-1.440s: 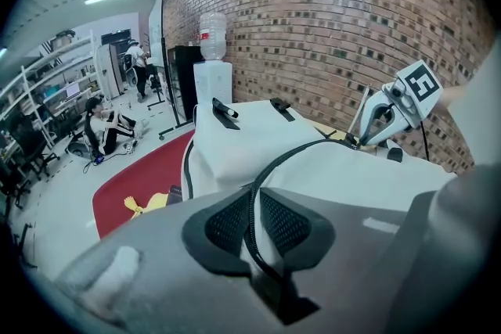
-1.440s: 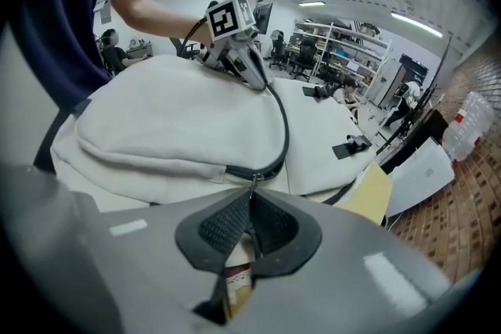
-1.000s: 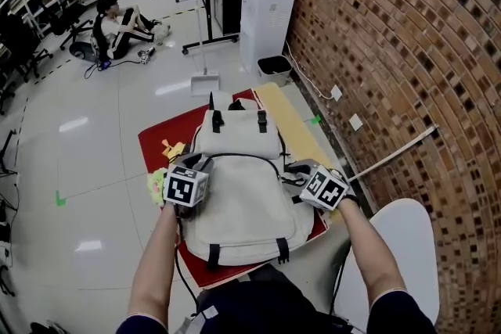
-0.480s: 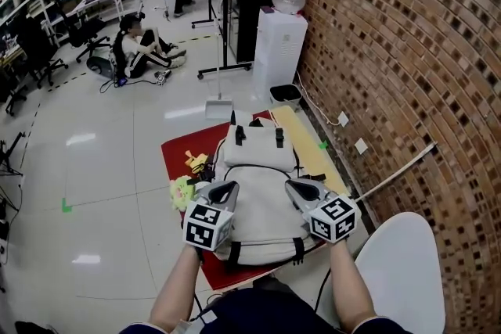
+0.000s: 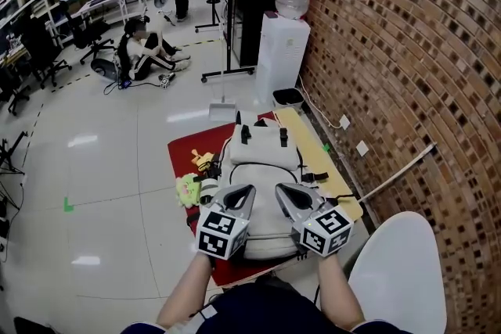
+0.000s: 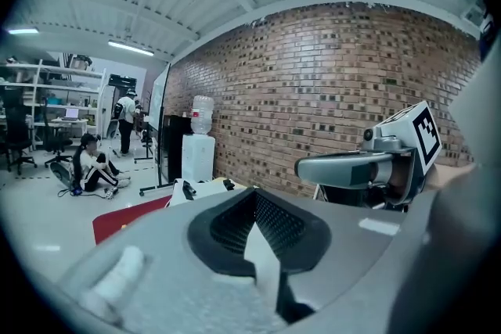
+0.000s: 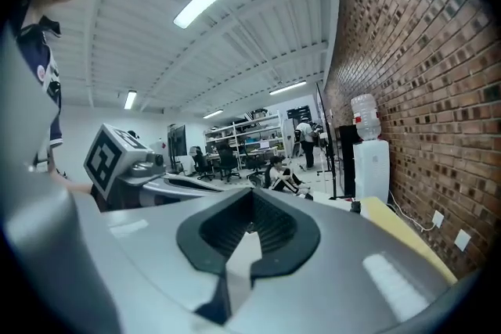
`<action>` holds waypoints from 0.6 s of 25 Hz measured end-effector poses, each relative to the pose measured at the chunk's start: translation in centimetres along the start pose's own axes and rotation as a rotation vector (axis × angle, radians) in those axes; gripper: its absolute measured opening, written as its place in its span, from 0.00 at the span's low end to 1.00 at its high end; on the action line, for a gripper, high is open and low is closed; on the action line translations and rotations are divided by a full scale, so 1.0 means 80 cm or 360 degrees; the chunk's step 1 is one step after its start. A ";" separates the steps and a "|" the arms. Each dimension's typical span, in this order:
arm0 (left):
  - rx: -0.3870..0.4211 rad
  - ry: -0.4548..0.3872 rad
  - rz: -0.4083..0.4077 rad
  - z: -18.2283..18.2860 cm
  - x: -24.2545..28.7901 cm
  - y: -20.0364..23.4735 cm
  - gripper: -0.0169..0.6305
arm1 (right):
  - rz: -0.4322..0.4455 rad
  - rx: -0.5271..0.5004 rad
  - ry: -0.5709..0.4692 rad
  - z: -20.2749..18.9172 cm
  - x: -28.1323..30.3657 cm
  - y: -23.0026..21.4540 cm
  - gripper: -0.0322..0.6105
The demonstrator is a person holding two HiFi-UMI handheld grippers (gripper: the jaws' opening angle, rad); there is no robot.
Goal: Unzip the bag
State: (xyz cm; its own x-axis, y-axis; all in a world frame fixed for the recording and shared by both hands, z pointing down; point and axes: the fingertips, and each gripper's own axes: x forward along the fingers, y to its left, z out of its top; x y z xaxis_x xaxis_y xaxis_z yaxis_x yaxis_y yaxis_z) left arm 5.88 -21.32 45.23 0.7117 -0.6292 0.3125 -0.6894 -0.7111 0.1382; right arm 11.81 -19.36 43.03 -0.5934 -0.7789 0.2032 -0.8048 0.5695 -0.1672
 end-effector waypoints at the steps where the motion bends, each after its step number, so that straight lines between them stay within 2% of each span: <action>1: -0.0002 -0.0006 0.0010 0.002 -0.002 0.001 0.03 | 0.0006 0.0004 -0.0013 0.003 0.000 0.003 0.06; 5: -0.0017 -0.0029 0.0045 0.010 -0.004 0.003 0.03 | 0.0005 -0.0004 -0.0047 0.016 0.001 0.004 0.06; 15: -0.0009 -0.0059 0.0005 0.021 -0.007 0.000 0.03 | 0.0000 0.0010 -0.0067 0.021 0.009 0.006 0.06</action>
State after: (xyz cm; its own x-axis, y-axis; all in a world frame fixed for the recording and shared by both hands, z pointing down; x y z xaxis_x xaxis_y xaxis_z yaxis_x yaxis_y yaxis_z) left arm 5.71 -21.53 43.53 0.7138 -0.6428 0.2779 -0.6924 -0.7073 0.1425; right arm 11.00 -20.11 41.45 -0.5920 -0.7894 0.1624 -0.8047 0.5677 -0.1734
